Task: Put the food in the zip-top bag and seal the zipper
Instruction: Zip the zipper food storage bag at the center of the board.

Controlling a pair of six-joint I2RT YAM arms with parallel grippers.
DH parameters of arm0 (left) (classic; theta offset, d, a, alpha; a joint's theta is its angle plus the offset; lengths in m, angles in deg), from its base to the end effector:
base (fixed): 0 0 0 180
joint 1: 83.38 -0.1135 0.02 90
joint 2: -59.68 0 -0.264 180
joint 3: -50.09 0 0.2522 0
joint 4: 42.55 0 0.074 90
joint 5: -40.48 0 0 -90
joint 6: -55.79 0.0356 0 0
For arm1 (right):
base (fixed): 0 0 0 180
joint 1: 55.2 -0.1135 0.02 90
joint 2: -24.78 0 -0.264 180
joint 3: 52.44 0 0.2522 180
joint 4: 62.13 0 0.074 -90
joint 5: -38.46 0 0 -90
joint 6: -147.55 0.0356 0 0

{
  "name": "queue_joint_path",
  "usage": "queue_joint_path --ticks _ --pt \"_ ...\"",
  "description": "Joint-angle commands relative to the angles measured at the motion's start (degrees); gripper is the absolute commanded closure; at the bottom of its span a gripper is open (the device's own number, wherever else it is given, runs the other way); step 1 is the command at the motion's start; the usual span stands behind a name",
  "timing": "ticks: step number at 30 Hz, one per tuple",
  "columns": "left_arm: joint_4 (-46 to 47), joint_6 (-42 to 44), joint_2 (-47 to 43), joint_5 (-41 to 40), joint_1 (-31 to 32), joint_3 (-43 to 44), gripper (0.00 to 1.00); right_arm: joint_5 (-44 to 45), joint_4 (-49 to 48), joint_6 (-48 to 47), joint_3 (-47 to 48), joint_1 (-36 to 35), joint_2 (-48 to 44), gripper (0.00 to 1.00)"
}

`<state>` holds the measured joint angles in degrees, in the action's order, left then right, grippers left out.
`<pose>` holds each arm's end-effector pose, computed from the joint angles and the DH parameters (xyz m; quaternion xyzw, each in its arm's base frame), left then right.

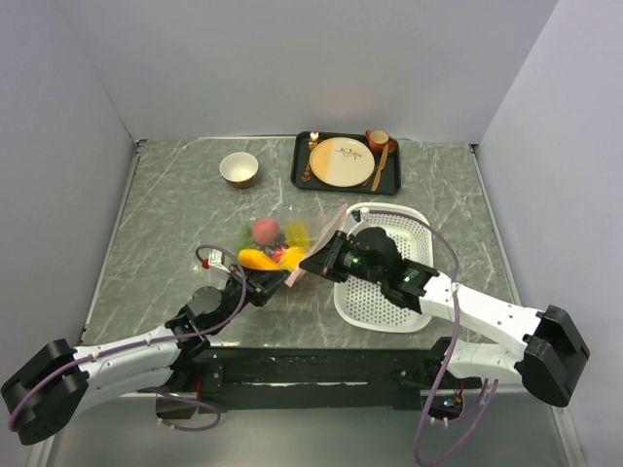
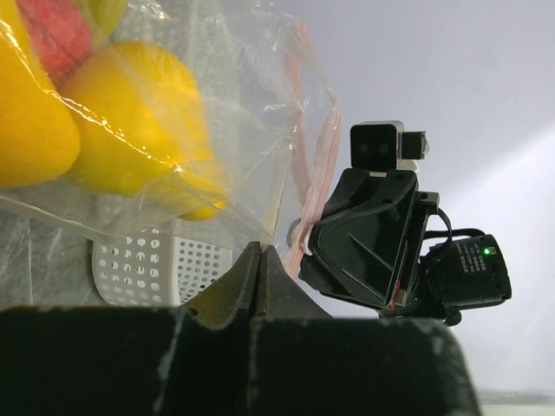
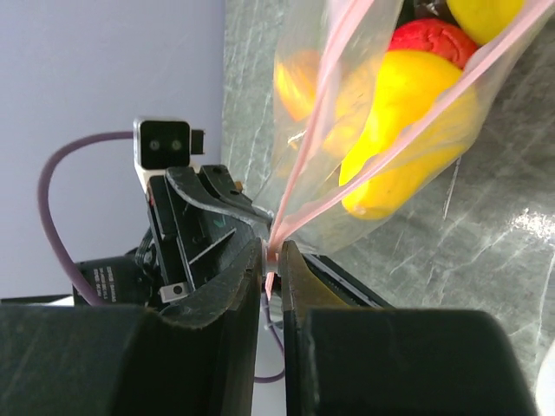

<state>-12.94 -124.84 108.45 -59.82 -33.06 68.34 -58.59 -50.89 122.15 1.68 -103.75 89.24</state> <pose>0.1149 -0.1285 0.1822 -0.3037 0.6447 -0.6371 0.2938 0.1662 0.1947 0.2662 0.0810 0.8222 0.4964 0.2667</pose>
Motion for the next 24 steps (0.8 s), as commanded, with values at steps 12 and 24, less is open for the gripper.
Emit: queue_joint_path --ticks 12,24 --pt "-10.6 2.9 -6.8 -1.3 0.0 0.5 0.99 2.8 -0.6 -1.8 -1.1 6.4 -4.6 0.88" --pt "-16.0 2.2 -11.1 -1.1 0.1 -0.8 0.99 1.6 1.1 -4.5 -1.2 11.0 -4.5 0.87"
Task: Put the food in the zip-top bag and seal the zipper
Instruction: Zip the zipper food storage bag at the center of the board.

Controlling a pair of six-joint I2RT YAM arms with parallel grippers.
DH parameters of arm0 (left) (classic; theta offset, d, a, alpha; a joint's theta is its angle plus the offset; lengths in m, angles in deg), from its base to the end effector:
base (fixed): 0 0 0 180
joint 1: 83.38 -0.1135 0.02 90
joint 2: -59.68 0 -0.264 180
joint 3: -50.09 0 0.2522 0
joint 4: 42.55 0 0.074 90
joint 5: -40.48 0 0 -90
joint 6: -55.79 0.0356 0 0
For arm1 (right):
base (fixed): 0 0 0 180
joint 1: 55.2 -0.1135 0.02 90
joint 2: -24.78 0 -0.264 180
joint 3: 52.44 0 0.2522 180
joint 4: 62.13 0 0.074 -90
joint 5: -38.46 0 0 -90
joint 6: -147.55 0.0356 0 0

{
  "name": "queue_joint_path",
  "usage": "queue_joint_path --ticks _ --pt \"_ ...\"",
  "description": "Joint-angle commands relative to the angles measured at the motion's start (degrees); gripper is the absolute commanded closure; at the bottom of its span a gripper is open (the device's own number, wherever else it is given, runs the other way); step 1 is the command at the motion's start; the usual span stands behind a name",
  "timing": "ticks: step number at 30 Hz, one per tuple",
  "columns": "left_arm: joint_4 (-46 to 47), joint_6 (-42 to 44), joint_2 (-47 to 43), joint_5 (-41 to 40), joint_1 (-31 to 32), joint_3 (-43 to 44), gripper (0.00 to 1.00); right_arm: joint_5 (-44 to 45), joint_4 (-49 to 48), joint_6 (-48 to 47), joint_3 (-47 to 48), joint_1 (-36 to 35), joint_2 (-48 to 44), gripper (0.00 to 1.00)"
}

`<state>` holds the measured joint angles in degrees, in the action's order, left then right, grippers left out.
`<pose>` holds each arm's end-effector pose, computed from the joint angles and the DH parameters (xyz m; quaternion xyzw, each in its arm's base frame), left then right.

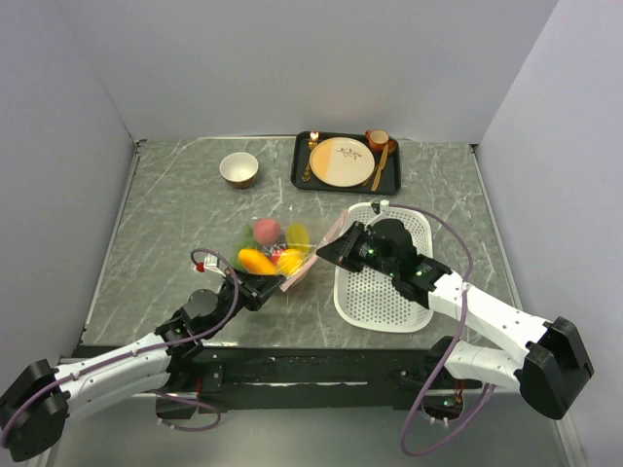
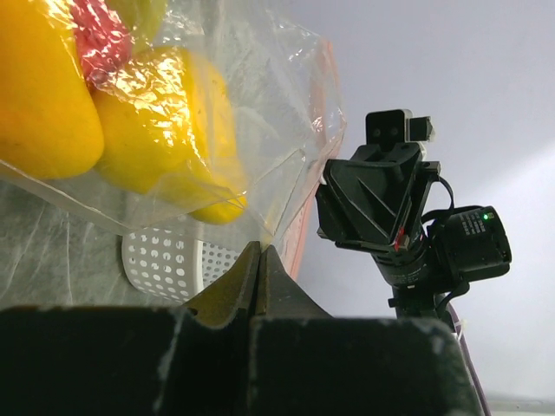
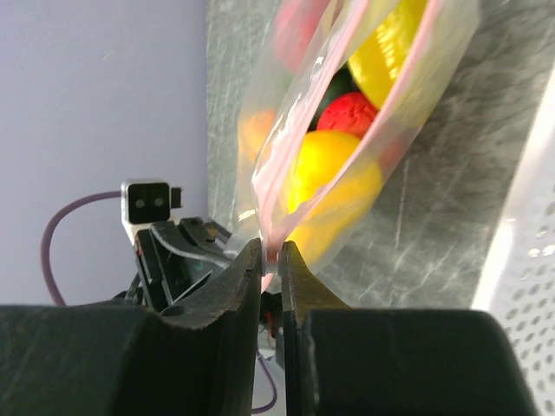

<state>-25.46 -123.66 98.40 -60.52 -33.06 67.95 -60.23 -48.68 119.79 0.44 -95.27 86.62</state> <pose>0.1064 -0.1176 0.1817 -0.3051 0.6627 -0.6148 0.2997 0.1844 0.1621 0.2653 0.1180 0.8213 0.4715 0.2988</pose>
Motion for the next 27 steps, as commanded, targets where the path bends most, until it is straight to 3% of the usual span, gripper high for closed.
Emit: queue_joint_path --ticks 1,27 --pt "-3.6 0.9 -1.3 -0.3 0.1 -0.6 0.99 3.2 -1.0 -2.3 0.0 2.9 -1.8 0.87" --pt "-17.3 2.3 -12.5 -2.9 0.1 0.4 0.99 2.7 2.0 -8.4 1.3 12.7 0.5 0.87"
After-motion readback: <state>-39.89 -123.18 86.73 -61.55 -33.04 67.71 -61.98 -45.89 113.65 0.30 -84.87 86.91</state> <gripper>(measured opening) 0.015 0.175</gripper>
